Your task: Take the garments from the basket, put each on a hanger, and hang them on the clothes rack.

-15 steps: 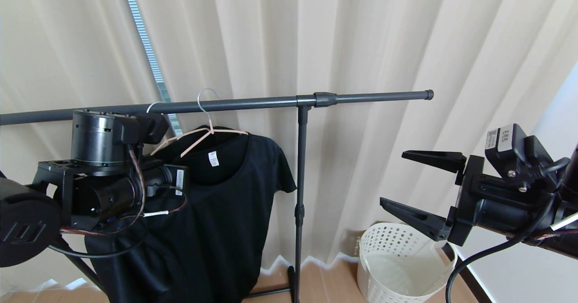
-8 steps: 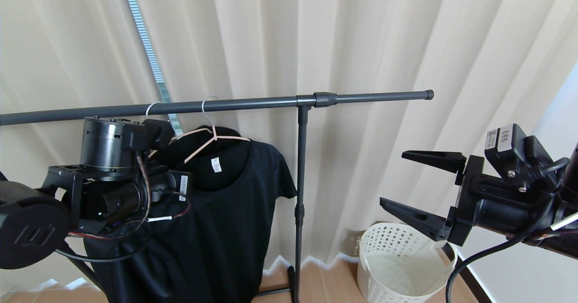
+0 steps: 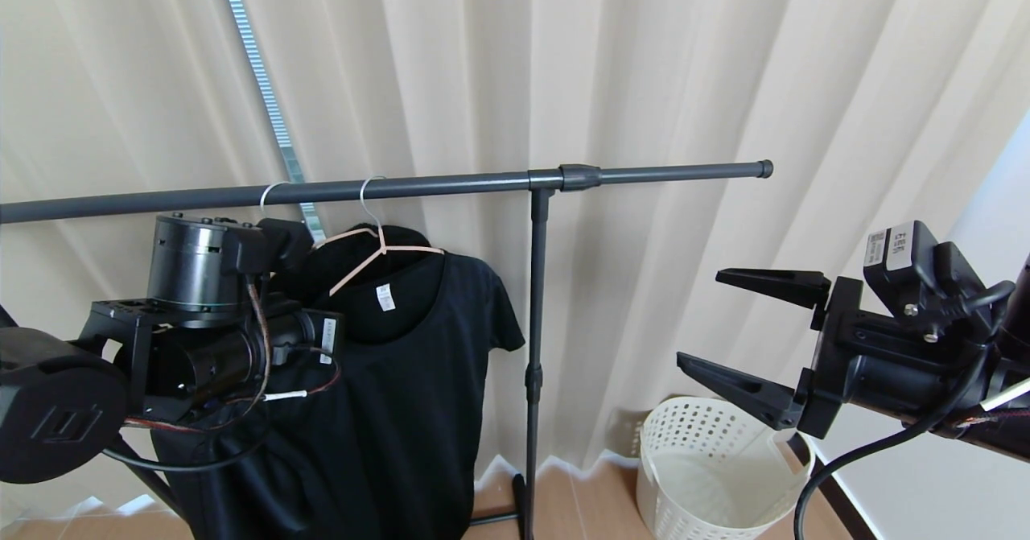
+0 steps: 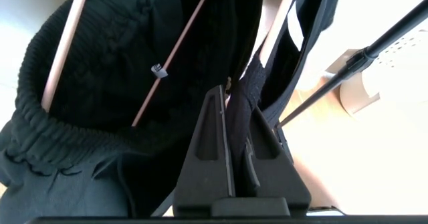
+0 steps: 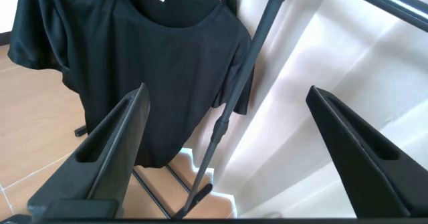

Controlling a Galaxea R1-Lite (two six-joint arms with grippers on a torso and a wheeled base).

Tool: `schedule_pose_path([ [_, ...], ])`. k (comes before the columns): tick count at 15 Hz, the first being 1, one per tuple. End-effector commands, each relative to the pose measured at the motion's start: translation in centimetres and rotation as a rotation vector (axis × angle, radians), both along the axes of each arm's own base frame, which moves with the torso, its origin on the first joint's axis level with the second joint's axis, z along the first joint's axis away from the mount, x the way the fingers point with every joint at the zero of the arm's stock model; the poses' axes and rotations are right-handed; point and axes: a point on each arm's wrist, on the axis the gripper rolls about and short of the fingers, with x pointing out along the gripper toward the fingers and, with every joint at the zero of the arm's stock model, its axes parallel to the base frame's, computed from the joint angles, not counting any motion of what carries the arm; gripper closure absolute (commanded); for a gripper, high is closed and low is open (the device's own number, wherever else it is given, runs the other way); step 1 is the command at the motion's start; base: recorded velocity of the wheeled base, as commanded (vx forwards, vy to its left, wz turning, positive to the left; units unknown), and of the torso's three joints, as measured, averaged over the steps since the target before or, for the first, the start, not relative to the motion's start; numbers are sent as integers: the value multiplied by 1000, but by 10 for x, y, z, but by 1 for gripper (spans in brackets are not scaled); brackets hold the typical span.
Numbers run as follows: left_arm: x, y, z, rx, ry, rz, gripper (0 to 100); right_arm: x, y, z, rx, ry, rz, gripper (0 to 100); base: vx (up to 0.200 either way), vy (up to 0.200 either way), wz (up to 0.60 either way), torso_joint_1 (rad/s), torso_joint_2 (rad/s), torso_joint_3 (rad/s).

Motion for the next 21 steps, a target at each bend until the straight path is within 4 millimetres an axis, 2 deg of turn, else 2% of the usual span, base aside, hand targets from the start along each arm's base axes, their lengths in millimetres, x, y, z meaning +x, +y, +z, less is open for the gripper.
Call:
schedule_pose_path([
  [1, -1, -2, 0, 0, 1, -6, 100, 0, 0, 0, 0, 0, 1, 0, 0, 0, 0, 0, 0, 0],
  [2, -1, -2, 1, 0, -2, -6, 0, 0, 0, 0, 0, 0, 1, 0, 0, 0, 0, 0, 0, 0],
  [13, -7, -2, 11, -20, -37, -11, 0, 0, 0, 1, 3, -3, 4, 0, 0, 0, 0, 0, 0, 0],
  [17, -42, 2, 32, -60, -114, -42, 0, -13, -6, 19, 73, -42, -23, 0, 0, 0, 0, 0, 0, 0],
  [18, -54, 5, 33, -66, -126, -49, 0, -21, -10, 27, 92, -68, -63, 0, 0, 0, 0, 0, 0, 0],
  [19, -58, 7, 33, -68, -127, -49, 0, -23, -11, 29, 99, -71, -80, 0, 0, 0, 0, 0, 0, 0],
  [20, -78, 15, 27, -67, -128, -51, 0, -30, -17, 29, 102, -60, -183, 0, 0, 0, 0, 0, 0, 0],
  [21, -86, 19, 27, -71, -135, -50, 0, -36, -20, 27, 94, -56, -237, 0, 0, 0, 0, 0, 0, 0],
])
